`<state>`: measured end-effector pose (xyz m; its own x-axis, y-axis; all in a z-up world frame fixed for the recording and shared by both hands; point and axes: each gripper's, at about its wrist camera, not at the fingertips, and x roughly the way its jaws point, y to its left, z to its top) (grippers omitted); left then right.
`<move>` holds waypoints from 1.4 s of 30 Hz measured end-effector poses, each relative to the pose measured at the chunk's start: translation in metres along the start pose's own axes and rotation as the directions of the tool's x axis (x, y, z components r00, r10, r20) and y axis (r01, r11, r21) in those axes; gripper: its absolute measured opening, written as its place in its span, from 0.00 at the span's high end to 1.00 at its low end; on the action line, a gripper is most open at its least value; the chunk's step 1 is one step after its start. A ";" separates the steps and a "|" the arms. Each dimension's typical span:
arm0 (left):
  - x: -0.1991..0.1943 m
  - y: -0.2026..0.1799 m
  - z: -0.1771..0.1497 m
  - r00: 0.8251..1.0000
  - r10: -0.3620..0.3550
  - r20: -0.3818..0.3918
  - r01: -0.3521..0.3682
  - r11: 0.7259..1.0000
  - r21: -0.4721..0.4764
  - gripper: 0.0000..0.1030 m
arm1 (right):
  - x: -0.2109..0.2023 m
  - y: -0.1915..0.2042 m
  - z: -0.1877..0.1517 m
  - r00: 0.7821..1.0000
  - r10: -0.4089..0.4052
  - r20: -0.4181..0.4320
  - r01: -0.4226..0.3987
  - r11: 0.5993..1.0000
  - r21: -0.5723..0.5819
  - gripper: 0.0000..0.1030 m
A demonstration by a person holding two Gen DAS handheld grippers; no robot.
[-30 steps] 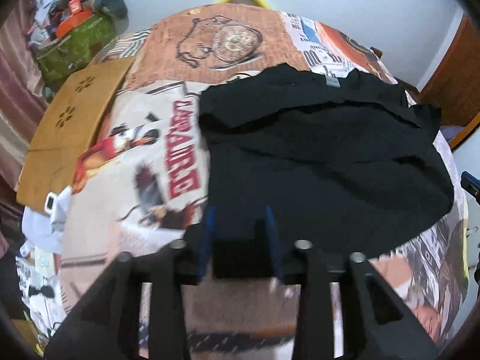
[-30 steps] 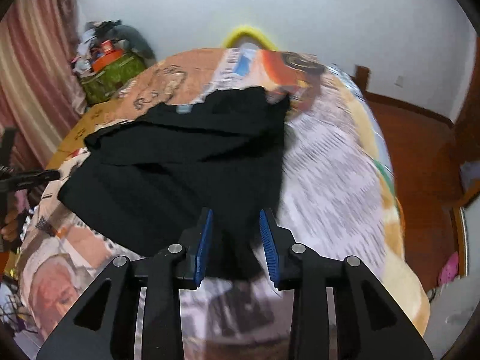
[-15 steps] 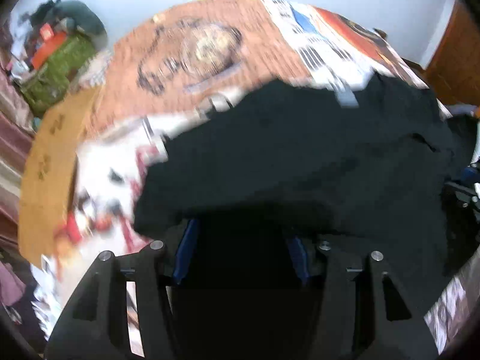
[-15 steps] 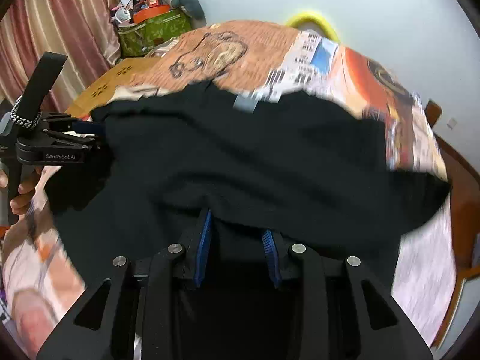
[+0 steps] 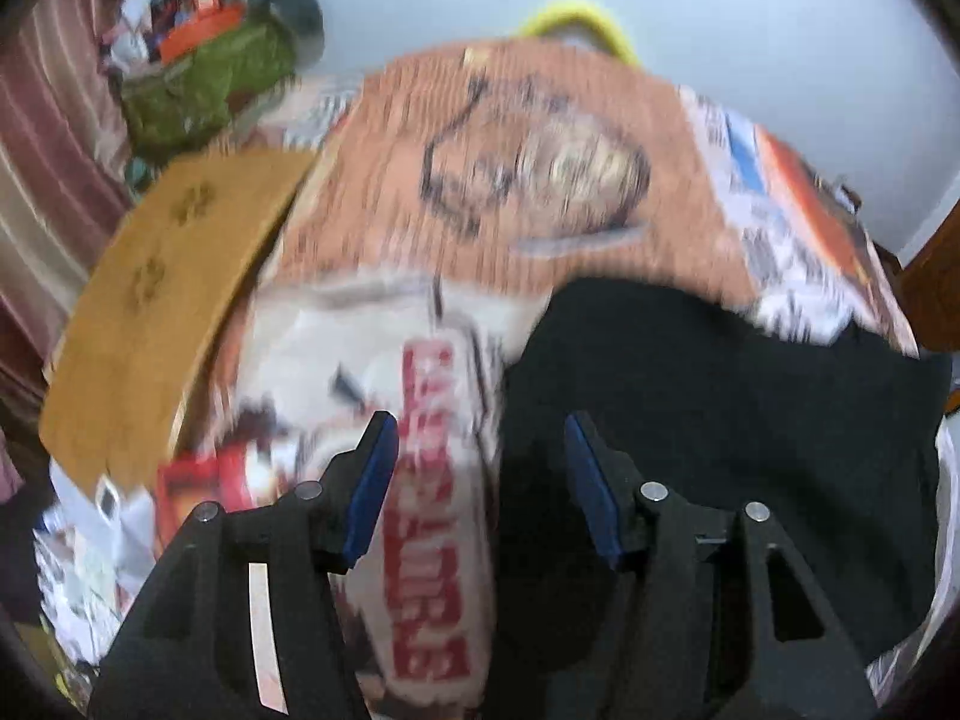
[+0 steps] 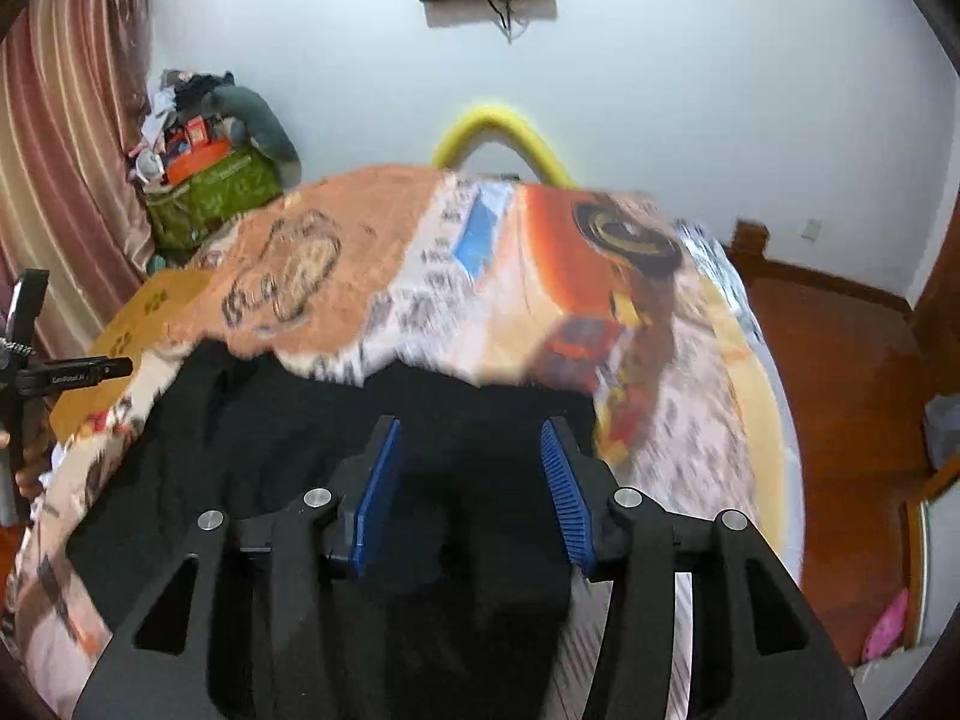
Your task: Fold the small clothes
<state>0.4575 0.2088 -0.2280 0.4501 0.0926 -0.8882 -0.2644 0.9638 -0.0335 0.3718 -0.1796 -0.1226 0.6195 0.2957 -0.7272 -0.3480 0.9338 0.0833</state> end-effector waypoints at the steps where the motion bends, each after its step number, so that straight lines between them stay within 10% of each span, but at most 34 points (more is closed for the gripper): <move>1: 0.003 0.004 -0.008 1.000 -0.003 -0.022 0.003 1.000 -0.004 0.45 | -0.005 -0.002 -0.009 1.000 -0.005 -0.013 0.005 1.000 -0.002 0.57; 11: 0.002 0.000 -0.092 0.986 -0.131 -0.104 0.132 0.991 -0.001 0.45 | -0.042 -0.019 -0.093 0.989 -0.013 -0.145 0.022 0.998 0.057 0.57; 15: -0.011 -0.017 -0.104 0.982 -0.161 -0.097 0.166 0.985 0.045 0.82 | -0.055 -0.016 -0.111 0.988 -0.002 -0.157 0.017 0.995 0.095 0.51; 26: -0.046 -0.026 -0.170 0.986 -0.096 -0.136 0.113 0.986 0.125 0.90 | -0.081 -0.022 -0.135 0.992 0.012 -0.126 0.010 0.984 0.177 0.48; 33: -0.096 -0.035 -0.206 0.993 -0.089 -0.081 0.106 0.966 0.237 0.85 | -0.068 -0.022 -0.148 0.985 0.064 -0.158 -0.026 0.972 0.234 0.47; 37: -0.101 -0.012 -0.179 0.999 -0.051 -0.008 0.052 0.984 0.168 0.56 | -0.060 -0.014 -0.149 0.983 0.078 -0.168 -0.039 0.974 0.223 0.47; 42: -0.086 0.020 -0.132 0.998 -0.046 0.035 0.043 0.997 0.067 0.45 | -0.044 -0.010 -0.148 0.978 0.081 -0.192 -0.036 0.973 0.230 0.47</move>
<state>0.3015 0.1874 -0.2129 0.4916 0.0571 -0.8690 -0.1866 0.9816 -0.0411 0.2439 -0.2317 -0.1926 0.4429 0.3265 -0.8350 -0.1991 0.9439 0.2634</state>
